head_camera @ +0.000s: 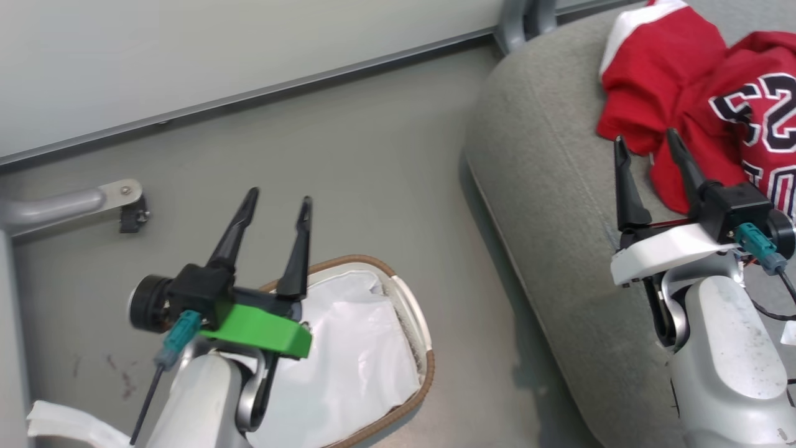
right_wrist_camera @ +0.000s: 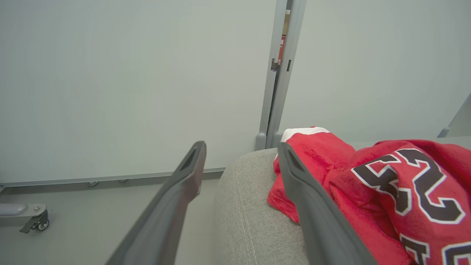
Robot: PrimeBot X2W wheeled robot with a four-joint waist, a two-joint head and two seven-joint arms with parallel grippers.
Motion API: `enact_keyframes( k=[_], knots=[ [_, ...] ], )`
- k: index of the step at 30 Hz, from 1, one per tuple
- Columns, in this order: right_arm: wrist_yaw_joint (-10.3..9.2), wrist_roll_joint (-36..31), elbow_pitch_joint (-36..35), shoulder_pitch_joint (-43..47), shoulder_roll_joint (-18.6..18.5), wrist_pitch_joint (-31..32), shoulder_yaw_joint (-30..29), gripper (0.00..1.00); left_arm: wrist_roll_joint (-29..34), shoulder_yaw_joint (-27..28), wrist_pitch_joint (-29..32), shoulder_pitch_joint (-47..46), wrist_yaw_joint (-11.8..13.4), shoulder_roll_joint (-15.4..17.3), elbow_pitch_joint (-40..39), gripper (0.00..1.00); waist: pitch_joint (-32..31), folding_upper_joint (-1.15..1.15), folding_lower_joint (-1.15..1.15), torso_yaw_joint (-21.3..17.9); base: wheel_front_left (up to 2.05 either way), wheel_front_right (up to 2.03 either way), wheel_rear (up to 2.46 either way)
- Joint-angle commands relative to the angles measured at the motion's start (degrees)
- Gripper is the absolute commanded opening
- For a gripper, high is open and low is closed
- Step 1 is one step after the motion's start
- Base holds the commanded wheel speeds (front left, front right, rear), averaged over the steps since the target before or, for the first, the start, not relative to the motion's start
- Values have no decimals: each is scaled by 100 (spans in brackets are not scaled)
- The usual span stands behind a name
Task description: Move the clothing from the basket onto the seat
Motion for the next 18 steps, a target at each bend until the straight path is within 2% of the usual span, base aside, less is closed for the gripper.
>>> enact_keyframes(
  k=[1,8,14,18],
  knots=[
    [-8,60,-13,92,4,-3,73,100,90,159,4,146,-5,-16,57,100,-131,0,0,319,0,0,0],
    [-8,249,15,208,29,-3,312,100,316,1005,4,373,99,-125,287,100,-249,0,0,759,0,0,0],
    [-8,498,167,419,27,-3,514,100,437,1519,4,613,174,-164,478,100,-393,0,0,989,0,0,0],
    [-8,566,237,603,28,-2,535,100,399,1750,4,780,134,-193,565,100,-497,0,0,1092,0,0,0]
  ],
)
